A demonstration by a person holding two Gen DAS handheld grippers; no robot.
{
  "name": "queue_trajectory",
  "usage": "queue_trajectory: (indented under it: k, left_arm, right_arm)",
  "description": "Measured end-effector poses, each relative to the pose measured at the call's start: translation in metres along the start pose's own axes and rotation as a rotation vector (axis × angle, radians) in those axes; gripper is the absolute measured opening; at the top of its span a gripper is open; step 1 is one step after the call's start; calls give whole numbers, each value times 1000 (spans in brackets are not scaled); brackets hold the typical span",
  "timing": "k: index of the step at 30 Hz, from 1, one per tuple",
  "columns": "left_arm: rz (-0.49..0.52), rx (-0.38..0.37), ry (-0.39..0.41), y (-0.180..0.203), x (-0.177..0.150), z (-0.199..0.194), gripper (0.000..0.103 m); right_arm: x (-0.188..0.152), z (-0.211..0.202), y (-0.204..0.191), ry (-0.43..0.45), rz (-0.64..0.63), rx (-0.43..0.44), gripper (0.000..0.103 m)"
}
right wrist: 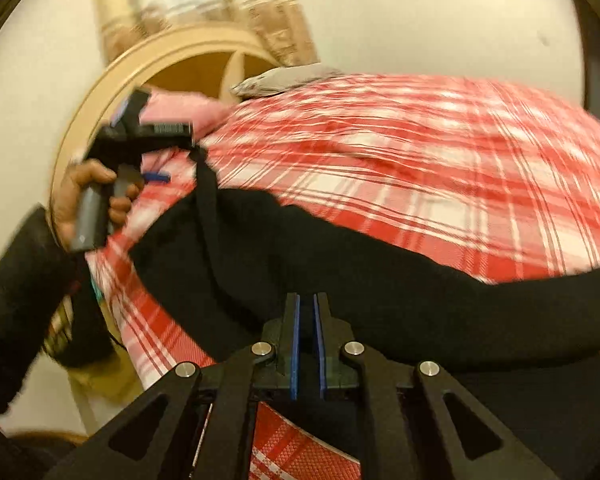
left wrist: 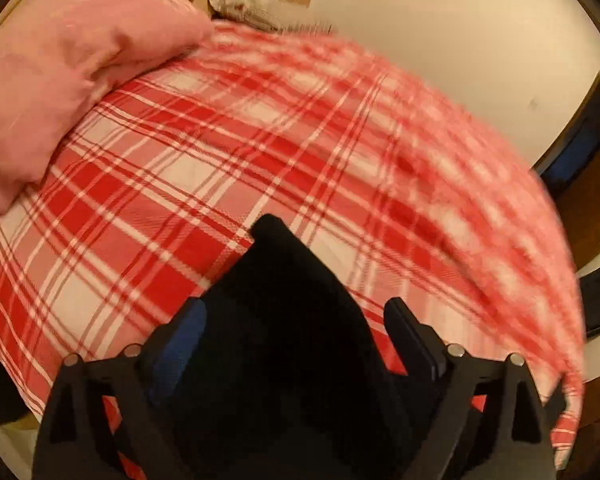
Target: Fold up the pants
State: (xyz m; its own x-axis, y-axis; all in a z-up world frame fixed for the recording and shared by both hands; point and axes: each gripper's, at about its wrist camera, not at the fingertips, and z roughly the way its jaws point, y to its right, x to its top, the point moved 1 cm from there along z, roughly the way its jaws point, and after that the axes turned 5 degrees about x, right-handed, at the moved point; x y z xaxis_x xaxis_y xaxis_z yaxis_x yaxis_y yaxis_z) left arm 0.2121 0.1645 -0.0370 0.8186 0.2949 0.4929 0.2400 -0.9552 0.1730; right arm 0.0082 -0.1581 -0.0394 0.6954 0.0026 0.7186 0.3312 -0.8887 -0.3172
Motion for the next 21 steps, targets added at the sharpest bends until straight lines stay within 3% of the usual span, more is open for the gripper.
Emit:
queue_trajectory:
  k: [4, 5, 6, 7, 8, 10, 12, 15, 17, 21]
  left_arm:
    - [23, 29, -91, 12, 1, 31, 92]
    - [22, 36, -104, 12, -1, 36, 90]
    - [15, 46, -118, 11, -4, 41, 76]
    - [6, 45, -121, 10, -7, 42, 54]
    - [-4, 33, -118, 7, -9, 43, 43]
    - [-34, -23, -101, 1, -14, 39, 13]
    - [-73, -87, -100, -8, -18, 32, 12]
    - [-87, -106, -55, -14, -25, 20, 9]
    - [-99, -131, -36, -18, -31, 9, 9]
    - [-105, -160, 16, -28, -41, -19, 9]
  right_arm:
    - [-7, -17, 49, 5, 291, 68, 13]
    - [-14, -23, 63, 15, 377, 92, 25]
    - [-20, -31, 74, 38, 445, 112, 45]
    - [-25, -38, 83, 65, 490, 122, 56]
    - [-32, -47, 91, 109, 537, 122, 74]
    - [-36, -57, 98, 158, 570, 109, 77]
    - [-31, -56, 100, 151, 566, 119, 77]
    - [-18, -42, 97, 120, 556, 106, 77]
    - [-5, -31, 87, 73, 498, 30, 77]
    - [22, -14, 33, 31, 24, -67, 77]
